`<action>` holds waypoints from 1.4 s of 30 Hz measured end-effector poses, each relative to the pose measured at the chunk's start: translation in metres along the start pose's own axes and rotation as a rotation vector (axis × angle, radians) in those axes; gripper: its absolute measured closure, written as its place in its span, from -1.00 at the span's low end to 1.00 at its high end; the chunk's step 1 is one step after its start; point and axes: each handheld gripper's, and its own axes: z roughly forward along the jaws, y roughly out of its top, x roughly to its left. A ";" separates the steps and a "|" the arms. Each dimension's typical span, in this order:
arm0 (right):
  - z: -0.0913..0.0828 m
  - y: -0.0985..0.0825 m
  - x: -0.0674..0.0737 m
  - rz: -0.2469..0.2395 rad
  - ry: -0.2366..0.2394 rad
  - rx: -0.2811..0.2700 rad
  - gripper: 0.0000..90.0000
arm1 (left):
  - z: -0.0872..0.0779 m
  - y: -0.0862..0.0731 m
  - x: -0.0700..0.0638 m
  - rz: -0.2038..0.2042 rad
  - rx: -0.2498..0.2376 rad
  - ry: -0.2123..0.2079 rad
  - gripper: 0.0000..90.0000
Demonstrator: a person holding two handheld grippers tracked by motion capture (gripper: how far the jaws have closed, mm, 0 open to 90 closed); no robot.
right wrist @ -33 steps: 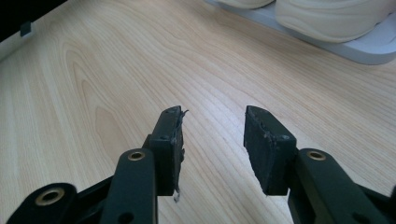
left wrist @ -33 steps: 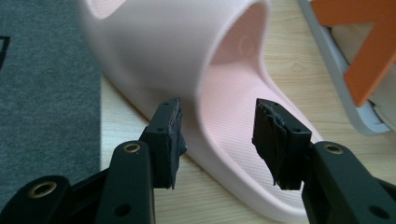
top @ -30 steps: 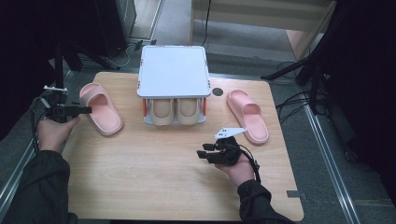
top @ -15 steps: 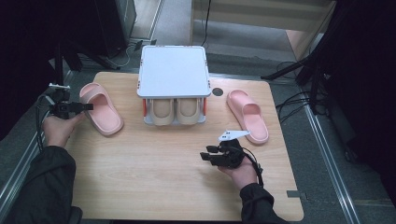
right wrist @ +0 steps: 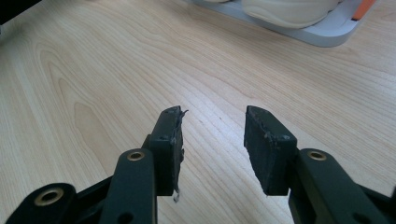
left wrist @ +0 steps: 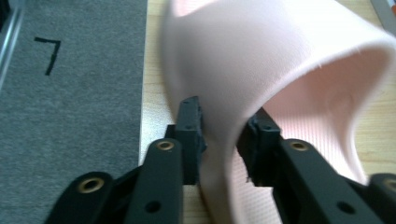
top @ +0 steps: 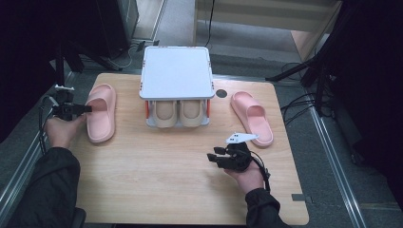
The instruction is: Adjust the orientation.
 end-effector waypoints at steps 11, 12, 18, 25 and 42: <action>-0.002 0.001 -0.001 0.014 0.007 -0.012 0.28 | -0.005 0.001 -0.002 0.019 0.019 -0.005 0.87; -0.002 0.001 -0.002 0.014 0.007 -0.014 0.28 | -0.007 0.001 -0.002 0.020 0.019 -0.008 0.87; -0.004 0.004 -0.002 0.019 0.017 -0.024 0.28 | -0.020 -0.002 -0.012 0.024 0.016 -0.045 0.87; -0.002 0.010 -0.001 0.005 0.034 -0.036 0.27 | -0.033 -0.009 -0.030 0.051 0.022 -0.079 0.87; 0.009 0.028 0.004 -0.033 0.084 -0.037 0.27 | -0.073 -0.053 -0.079 0.154 0.061 -0.154 0.87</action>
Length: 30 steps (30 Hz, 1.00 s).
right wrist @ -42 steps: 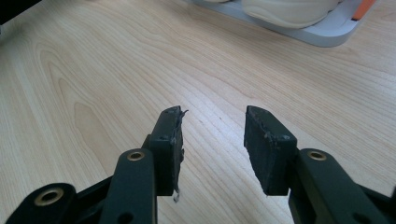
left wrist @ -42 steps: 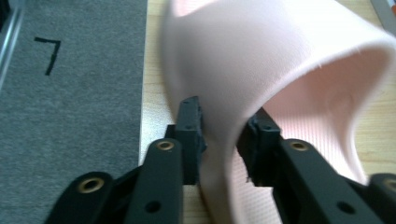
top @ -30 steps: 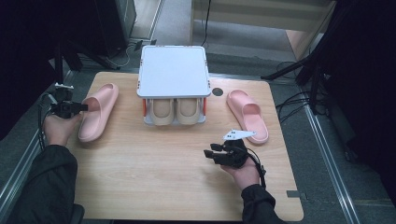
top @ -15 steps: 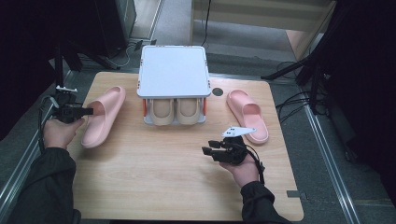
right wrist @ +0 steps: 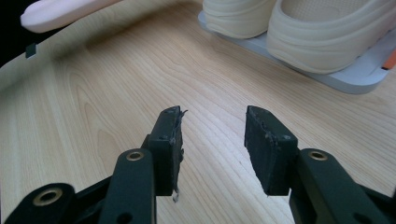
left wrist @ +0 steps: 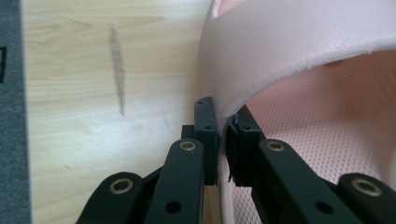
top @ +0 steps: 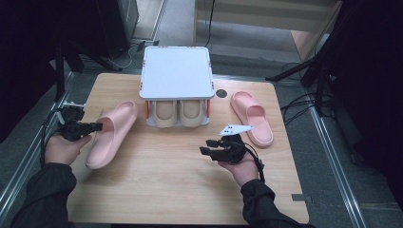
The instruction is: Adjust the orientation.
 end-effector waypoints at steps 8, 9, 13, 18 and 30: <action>0.007 0.007 0.001 -0.001 0.014 0.003 0.27 | 0.002 -0.019 -0.029 0.041 0.039 -0.054 0.86; 0.008 0.007 0.001 -0.003 0.017 0.003 0.27 | 0.001 -0.021 -0.034 0.051 0.040 -0.060 0.86; 0.010 0.009 0.002 -0.008 0.022 0.007 0.27 | 0.000 -0.027 -0.049 0.081 0.042 -0.085 0.86; 0.013 0.010 0.004 -0.016 0.027 0.013 0.27 | 0.005 -0.029 -0.075 0.148 0.069 -0.122 0.85; 0.014 0.008 0.005 -0.018 0.027 0.018 0.29 | 0.026 -0.030 -0.116 0.220 0.080 -0.204 0.84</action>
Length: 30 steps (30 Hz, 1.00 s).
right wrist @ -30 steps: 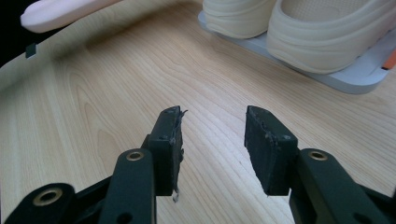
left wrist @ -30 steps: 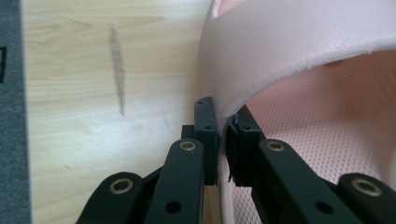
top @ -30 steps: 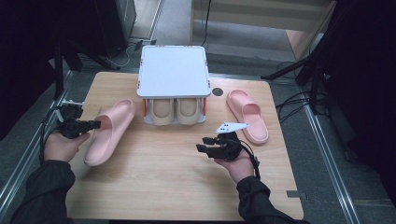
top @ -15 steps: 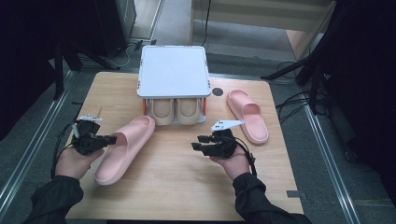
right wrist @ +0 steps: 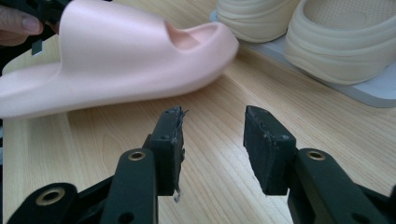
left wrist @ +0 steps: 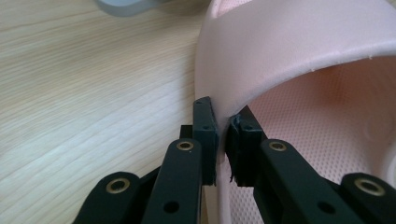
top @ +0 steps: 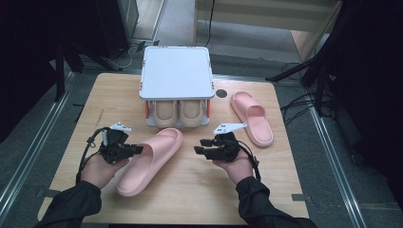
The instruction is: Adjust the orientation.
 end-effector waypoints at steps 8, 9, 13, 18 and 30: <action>0.003 -0.003 0.002 0.001 -0.003 0.016 0.29 | 0.017 0.003 -0.010 0.044 0.042 0.009 0.79; 0.003 -0.004 0.002 -0.001 -0.005 0.019 0.29 | 0.017 0.003 -0.010 0.044 0.042 0.009 0.77; 0.006 -0.006 0.004 -0.003 -0.003 0.028 0.29 | 0.022 0.004 -0.016 0.055 0.050 0.002 0.72; 0.009 -0.007 0.005 0.000 -0.002 0.038 0.29 | 0.023 0.002 -0.019 0.084 0.053 -0.027 0.61; 0.016 -0.009 0.008 0.022 0.007 0.029 0.43 | -0.009 0.000 -0.013 0.083 -0.021 -0.136 0.69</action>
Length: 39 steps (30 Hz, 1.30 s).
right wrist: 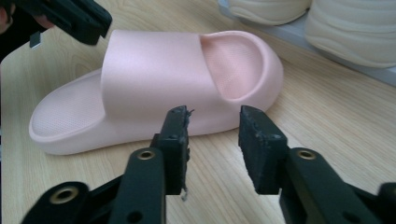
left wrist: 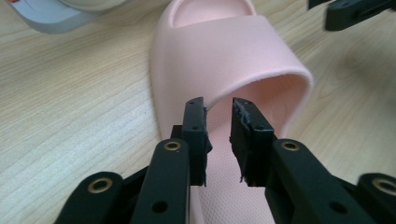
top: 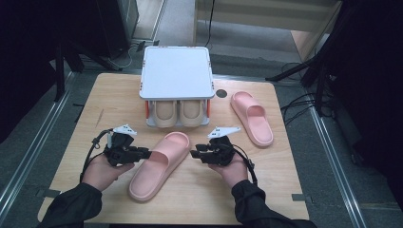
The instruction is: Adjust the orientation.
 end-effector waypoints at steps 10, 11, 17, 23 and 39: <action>0.021 0.001 0.011 0.019 0.044 0.024 0.83 | 0.013 -0.004 0.018 -0.014 0.044 0.028 0.87; 0.026 0.000 0.013 0.020 0.048 0.039 0.84 | 0.017 -0.004 0.019 -0.018 0.047 0.021 0.87; 0.038 -0.001 0.016 0.002 0.043 0.070 0.85 | 0.018 -0.007 0.020 -0.032 0.049 0.012 0.89; 0.038 0.001 0.012 0.006 0.020 0.065 0.85 | 0.020 -0.011 0.013 -0.024 0.049 -0.011 0.90; 0.037 0.005 0.007 -0.005 0.003 0.067 0.81 | 0.022 -0.012 0.007 -0.020 0.045 -0.046 0.85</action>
